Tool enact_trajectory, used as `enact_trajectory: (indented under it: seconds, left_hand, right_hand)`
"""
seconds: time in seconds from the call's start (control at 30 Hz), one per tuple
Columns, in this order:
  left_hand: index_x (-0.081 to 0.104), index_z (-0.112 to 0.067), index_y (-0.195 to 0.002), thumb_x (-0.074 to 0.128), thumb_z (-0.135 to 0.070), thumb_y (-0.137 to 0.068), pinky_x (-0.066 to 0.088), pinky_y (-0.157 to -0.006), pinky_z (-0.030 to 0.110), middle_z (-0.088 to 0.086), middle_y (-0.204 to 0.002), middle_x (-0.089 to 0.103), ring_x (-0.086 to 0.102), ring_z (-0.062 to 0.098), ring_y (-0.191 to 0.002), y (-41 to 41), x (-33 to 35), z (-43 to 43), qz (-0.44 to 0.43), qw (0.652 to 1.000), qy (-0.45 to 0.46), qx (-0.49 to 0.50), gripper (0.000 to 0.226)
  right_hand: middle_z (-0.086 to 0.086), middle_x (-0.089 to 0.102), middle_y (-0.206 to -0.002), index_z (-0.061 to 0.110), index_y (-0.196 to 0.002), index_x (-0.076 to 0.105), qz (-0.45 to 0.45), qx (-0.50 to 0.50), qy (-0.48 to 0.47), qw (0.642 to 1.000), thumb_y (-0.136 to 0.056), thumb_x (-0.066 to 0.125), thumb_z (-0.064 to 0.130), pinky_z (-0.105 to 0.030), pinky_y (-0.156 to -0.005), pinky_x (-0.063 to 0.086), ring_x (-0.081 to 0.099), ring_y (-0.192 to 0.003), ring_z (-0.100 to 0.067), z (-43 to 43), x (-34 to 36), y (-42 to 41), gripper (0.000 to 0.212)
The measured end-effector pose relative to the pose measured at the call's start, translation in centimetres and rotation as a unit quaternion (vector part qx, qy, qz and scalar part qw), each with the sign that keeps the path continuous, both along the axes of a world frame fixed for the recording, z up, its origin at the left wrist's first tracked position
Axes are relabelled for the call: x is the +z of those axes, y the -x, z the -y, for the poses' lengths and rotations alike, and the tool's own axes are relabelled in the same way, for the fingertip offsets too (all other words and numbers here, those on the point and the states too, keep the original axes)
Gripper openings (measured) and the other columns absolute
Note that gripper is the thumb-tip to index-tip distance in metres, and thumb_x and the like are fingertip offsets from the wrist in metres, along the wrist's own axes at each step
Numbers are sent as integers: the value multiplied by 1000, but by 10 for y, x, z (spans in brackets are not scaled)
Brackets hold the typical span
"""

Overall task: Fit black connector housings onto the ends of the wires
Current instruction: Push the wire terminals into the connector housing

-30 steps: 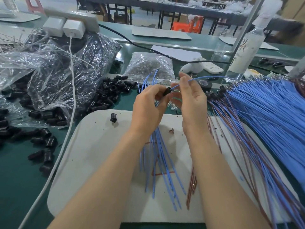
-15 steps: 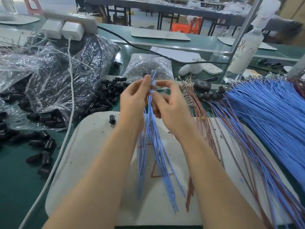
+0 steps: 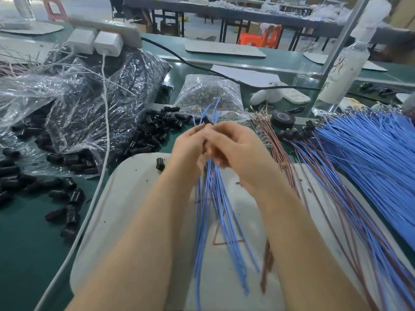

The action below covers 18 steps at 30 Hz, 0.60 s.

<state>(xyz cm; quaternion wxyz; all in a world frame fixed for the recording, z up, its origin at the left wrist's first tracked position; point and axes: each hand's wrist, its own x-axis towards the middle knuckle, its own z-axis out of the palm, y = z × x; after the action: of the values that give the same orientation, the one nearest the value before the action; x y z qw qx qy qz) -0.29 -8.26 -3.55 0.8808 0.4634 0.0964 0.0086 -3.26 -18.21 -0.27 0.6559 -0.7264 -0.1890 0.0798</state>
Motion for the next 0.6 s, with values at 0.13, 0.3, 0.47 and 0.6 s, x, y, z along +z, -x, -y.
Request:
enact_trajectory:
  seconds: [0.13, 0.3, 0.47, 0.6]
  left_hand:
    - [60, -15, -90, 58, -9, -92, 49, -67, 17, -2, -80, 68, 61, 8, -71, -1, -3, 4, 16, 996, -85, -29, 6]
    - [64, -15, -94, 63, -12, -89, 49, -76, 23, 2, -86, 65, 57, 15, -76, 2, -3, 5, 42, 986, -157, -43, 5]
    - [65, -13, -93, 63, -11, -89, 51, -64, 15, -1, -79, 68, 64, 5, -65, 2, -4, 7, 54, 985, -154, -48, 5]
    - [66, -11, -96, 64, -12, -88, 50, -65, 12, -3, -77, 69, 64, 0, -63, 2, -4, 6, 52, 985, -159, -46, 8]
  right_hand:
    - [1, 65, -77, 15, -85, 62, 7, -249, 122, 961, -93, 57, 24, -29, -68, 46, 57, -67, -10, 13, -29, -22, 13]
    - [-5, 65, -75, 13, -83, 69, -12, -195, 82, 977, -95, 55, 22, -22, -57, 42, 51, -50, -1, 11, -38, -27, 20]
    - [0, 64, -69, 17, -79, 68, -21, -213, 35, 976, -95, 55, 16, -25, -59, 41, 51, -55, -5, 12, -40, -28, 20]
    - [5, 62, -64, 18, -77, 68, -20, -213, 22, 977, -95, 56, 17, -23, -57, 40, 51, -55, -4, 11, -41, -30, 22]
